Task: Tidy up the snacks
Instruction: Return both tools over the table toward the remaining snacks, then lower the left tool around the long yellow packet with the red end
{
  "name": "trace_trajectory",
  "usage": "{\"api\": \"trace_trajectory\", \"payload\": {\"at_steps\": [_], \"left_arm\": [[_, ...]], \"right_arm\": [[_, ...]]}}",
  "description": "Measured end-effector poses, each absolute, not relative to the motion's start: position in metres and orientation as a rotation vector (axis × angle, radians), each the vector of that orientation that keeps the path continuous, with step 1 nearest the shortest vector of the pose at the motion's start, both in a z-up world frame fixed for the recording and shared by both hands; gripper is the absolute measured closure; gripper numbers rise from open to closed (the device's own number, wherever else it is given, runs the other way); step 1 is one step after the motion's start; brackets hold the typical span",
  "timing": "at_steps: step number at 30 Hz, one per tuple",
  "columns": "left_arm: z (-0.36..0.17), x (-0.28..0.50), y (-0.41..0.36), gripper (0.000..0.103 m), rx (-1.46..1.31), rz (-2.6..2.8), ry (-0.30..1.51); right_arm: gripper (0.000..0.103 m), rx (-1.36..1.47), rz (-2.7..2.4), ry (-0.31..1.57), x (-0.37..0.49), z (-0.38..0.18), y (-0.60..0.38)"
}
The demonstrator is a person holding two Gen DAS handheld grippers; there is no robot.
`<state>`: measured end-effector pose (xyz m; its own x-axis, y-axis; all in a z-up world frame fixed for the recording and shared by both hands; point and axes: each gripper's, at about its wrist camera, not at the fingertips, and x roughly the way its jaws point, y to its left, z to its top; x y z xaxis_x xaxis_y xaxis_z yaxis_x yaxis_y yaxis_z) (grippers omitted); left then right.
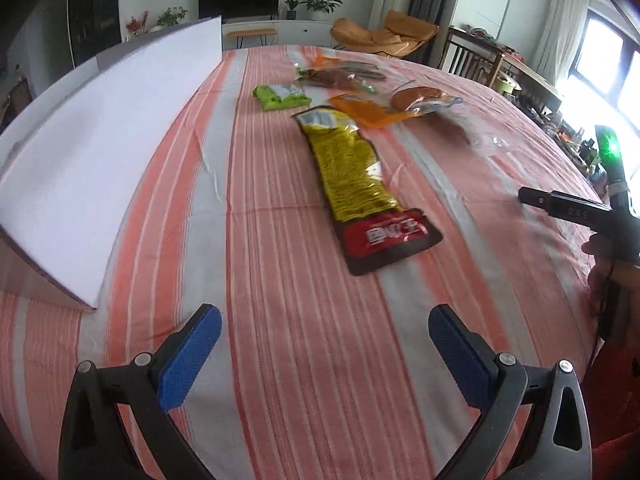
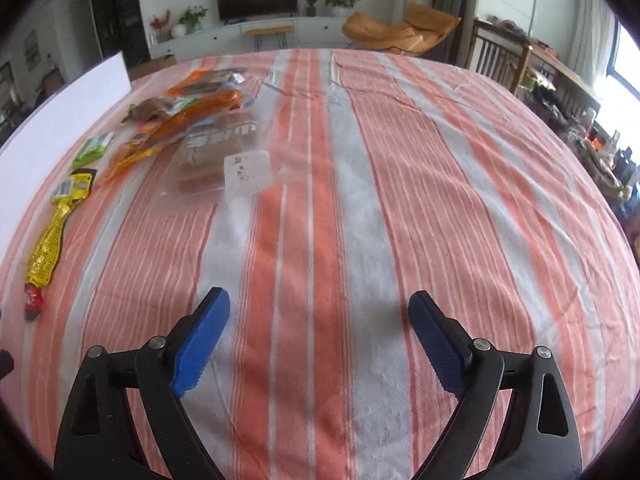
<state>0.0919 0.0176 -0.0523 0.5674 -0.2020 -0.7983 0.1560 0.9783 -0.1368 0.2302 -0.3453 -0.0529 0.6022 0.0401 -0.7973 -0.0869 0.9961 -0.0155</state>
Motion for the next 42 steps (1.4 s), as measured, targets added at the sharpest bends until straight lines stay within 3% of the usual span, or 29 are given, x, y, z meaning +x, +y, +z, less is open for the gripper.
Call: {"api": "trace_trajectory", "payload": {"at_steps": [35,42], "left_arm": [[-0.056,0.072,0.01,0.0,0.083,-0.215,0.933],[-0.027,0.101,-0.008,0.0,-0.016,-0.303,0.947]], "right_arm": [[0.009,-0.051,0.074,0.921,0.227,-0.054,-0.351],[0.009,-0.051,0.074,0.921,0.227,-0.054,-0.351]]}}
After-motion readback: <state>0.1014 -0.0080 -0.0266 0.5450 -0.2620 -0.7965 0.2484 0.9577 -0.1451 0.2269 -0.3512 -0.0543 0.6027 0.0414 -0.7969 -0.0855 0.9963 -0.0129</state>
